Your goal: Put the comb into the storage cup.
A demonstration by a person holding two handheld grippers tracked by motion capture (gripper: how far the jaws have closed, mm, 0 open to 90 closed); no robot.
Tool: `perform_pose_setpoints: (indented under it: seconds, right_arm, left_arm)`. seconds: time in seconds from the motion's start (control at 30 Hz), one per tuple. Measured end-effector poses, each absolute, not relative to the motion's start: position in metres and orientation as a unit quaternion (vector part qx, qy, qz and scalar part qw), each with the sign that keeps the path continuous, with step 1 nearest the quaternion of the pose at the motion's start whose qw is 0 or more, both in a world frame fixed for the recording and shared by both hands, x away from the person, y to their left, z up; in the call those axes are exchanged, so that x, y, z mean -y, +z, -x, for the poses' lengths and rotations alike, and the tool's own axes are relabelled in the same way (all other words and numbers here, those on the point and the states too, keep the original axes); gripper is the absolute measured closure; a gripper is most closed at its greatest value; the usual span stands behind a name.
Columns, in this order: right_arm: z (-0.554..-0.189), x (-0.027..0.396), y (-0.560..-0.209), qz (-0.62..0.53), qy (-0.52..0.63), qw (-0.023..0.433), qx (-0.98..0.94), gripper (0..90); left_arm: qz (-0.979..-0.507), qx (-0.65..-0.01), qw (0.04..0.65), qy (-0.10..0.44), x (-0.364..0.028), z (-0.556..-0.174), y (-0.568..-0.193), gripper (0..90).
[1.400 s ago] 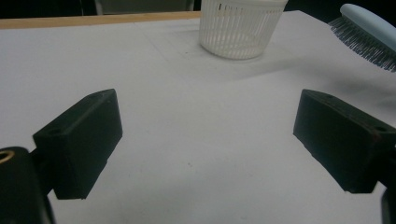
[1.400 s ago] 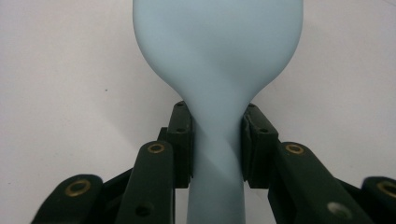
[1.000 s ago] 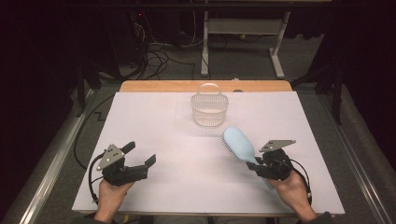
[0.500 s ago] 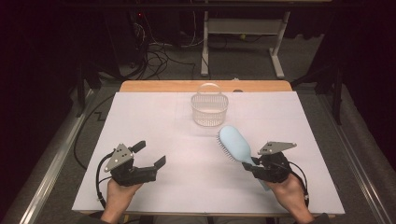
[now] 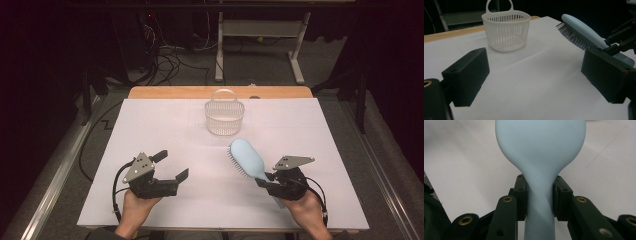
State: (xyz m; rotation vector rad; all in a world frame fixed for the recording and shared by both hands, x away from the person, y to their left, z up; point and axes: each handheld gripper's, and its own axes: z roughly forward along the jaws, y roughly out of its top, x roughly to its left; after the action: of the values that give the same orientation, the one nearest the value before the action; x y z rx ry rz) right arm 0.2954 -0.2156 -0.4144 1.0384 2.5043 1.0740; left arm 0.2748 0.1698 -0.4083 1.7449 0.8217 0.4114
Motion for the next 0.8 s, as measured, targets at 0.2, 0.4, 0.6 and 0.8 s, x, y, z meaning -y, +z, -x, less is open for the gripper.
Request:
perform_pose_setpoints:
  seconds: [0.2,0.4,0.6,0.8]
  right_arm:
    - [-0.294,0.213,-0.415,-0.35,0.368,0.11,-0.854,69.9]
    - [-0.293,0.21,-0.417,-0.349,0.371,0.106,-0.854,69.9]
    - [-0.292,0.206,-0.418,-0.345,0.373,0.103,-0.855,69.9]
    - [-0.291,0.201,-0.418,-0.34,0.375,0.101,-0.856,69.9]
  left_arm:
    - [-0.741,-0.341,0.554,0.166,-0.162,-0.276,-0.407,7.0]
    - [-0.745,-0.334,0.555,0.16,-0.155,-0.279,-0.406,7.0]
    - [-0.747,-0.33,0.556,0.152,-0.15,-0.28,-0.407,7.0]
    - [-0.753,-0.325,0.555,0.139,-0.142,-0.282,-0.408,7.0]
